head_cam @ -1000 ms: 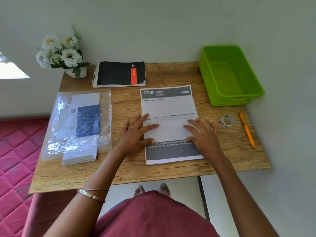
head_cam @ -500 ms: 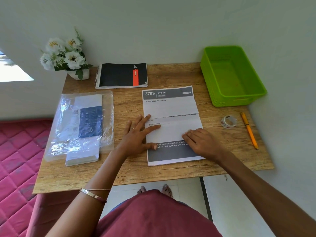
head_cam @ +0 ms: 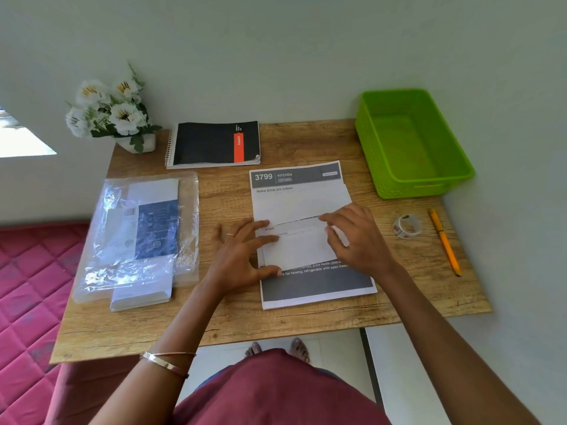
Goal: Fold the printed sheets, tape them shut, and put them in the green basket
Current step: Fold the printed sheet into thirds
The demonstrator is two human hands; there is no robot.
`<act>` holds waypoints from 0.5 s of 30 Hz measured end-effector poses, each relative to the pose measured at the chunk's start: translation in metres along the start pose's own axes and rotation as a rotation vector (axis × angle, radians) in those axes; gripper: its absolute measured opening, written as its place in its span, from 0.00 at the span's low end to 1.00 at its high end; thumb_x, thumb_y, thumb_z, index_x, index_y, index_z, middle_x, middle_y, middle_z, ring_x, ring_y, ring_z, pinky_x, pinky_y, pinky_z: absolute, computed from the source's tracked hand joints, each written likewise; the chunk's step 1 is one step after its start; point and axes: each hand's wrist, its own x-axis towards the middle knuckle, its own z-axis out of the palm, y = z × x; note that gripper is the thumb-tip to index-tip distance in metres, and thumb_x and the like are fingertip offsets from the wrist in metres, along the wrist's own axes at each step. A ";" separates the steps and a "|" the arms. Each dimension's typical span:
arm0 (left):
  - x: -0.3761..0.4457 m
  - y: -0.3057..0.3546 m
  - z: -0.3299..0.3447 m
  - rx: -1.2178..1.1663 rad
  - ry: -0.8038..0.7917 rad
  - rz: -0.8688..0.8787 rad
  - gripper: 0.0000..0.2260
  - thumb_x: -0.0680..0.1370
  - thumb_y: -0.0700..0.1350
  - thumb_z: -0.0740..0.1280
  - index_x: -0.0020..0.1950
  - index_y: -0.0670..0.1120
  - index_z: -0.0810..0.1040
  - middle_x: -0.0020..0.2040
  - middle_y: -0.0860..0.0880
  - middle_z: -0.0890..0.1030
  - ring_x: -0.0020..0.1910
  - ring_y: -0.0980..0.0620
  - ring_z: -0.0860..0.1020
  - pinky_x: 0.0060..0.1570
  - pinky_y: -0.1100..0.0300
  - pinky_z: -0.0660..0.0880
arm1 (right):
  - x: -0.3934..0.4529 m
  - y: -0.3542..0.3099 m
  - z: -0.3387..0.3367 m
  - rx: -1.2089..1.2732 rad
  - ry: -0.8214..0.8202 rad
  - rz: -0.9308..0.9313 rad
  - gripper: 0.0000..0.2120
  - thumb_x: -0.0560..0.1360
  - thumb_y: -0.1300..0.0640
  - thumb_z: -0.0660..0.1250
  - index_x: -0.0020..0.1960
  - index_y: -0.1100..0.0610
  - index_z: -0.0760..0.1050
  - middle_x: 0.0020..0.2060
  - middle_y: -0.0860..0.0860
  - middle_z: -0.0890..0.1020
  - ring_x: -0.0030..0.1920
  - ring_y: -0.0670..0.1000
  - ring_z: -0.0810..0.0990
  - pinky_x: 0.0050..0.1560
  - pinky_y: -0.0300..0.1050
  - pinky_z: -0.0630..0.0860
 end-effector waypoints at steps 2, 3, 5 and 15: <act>0.001 -0.003 -0.001 0.040 -0.026 0.005 0.31 0.66 0.73 0.58 0.66 0.62 0.70 0.73 0.58 0.62 0.75 0.53 0.52 0.68 0.35 0.41 | -0.002 0.004 0.000 0.043 -0.153 -0.010 0.15 0.75 0.49 0.63 0.57 0.56 0.79 0.48 0.50 0.82 0.50 0.52 0.76 0.51 0.46 0.68; 0.001 -0.004 -0.001 0.048 -0.034 0.003 0.31 0.66 0.73 0.58 0.66 0.62 0.70 0.73 0.59 0.62 0.75 0.53 0.52 0.68 0.34 0.41 | -0.005 0.006 0.000 0.041 -0.232 -0.031 0.17 0.74 0.47 0.64 0.57 0.56 0.79 0.49 0.50 0.82 0.51 0.52 0.77 0.51 0.46 0.70; 0.001 -0.004 -0.002 0.069 -0.048 0.007 0.31 0.67 0.73 0.57 0.67 0.63 0.69 0.74 0.59 0.61 0.75 0.53 0.52 0.68 0.33 0.41 | -0.014 0.008 0.002 -0.006 -0.347 -0.095 0.19 0.72 0.46 0.67 0.57 0.56 0.79 0.51 0.52 0.83 0.53 0.53 0.78 0.52 0.48 0.73; -0.004 -0.005 -0.003 0.099 -0.078 0.057 0.34 0.67 0.76 0.55 0.70 0.62 0.64 0.75 0.58 0.57 0.76 0.53 0.49 0.67 0.32 0.40 | -0.029 0.004 0.015 -0.329 -0.324 -0.397 0.22 0.59 0.62 0.81 0.51 0.64 0.81 0.47 0.61 0.84 0.47 0.58 0.84 0.43 0.49 0.82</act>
